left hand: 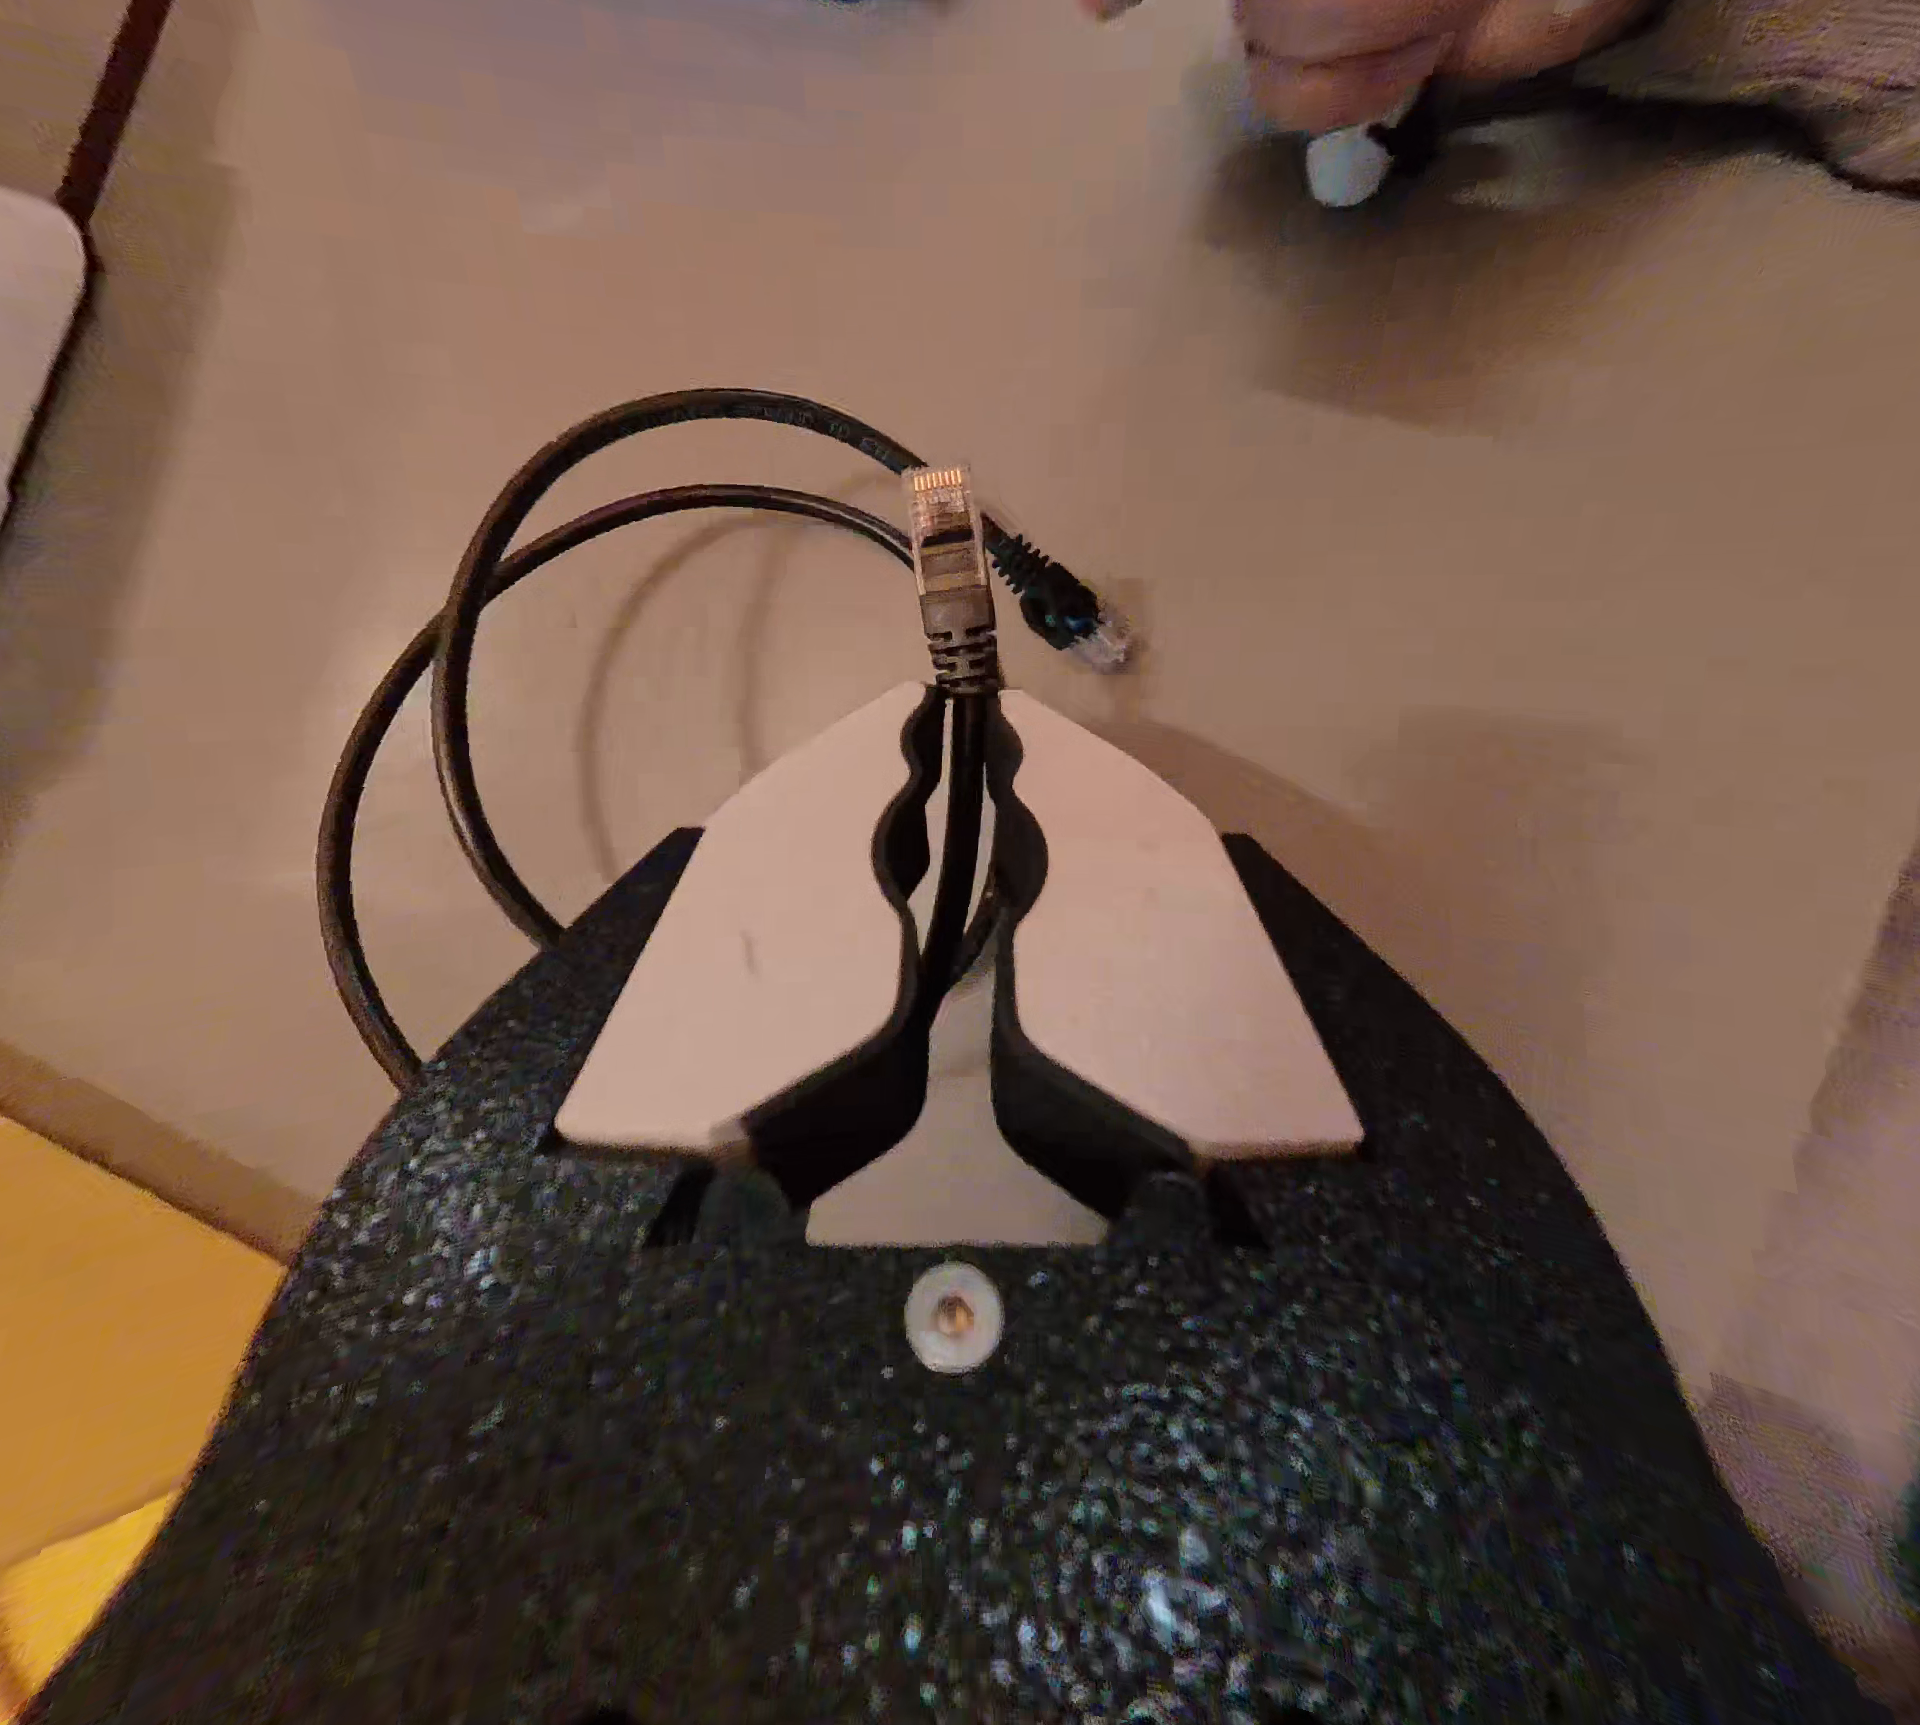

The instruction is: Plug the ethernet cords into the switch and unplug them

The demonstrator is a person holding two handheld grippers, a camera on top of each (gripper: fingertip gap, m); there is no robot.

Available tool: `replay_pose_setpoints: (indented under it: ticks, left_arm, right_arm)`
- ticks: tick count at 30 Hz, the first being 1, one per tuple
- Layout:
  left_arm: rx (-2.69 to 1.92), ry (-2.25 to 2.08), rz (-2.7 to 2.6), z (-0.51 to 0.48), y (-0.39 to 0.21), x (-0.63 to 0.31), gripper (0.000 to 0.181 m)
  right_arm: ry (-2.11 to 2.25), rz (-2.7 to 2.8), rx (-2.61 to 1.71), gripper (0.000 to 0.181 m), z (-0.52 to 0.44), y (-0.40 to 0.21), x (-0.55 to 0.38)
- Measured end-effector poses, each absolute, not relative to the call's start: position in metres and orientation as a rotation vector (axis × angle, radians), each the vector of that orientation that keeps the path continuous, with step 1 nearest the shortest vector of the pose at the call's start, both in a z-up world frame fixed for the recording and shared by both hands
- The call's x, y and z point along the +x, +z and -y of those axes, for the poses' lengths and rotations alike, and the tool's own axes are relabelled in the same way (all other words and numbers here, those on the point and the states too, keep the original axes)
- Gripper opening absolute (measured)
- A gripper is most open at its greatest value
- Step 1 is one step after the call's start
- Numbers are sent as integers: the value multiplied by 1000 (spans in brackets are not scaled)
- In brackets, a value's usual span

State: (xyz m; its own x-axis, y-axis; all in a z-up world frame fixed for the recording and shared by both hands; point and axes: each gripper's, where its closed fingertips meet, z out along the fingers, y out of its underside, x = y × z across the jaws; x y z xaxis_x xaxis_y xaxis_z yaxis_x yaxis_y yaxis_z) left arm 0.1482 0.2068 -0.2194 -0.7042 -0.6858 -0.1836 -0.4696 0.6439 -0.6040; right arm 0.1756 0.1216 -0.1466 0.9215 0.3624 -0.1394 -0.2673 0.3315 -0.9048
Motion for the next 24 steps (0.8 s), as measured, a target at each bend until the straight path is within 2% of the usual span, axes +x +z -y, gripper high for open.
replay_pose_setpoints:
  ticks: [10,24]
  left_arm:
    - [-570,-567,-2731,-179,-183,135,6]
    - [-594,-511,-2746,-179,-161,139,6]
  right_arm:
    - [409,203,-1251,62,-129,-153,156]
    - [427,232,-1260,62,-128,-154,152]
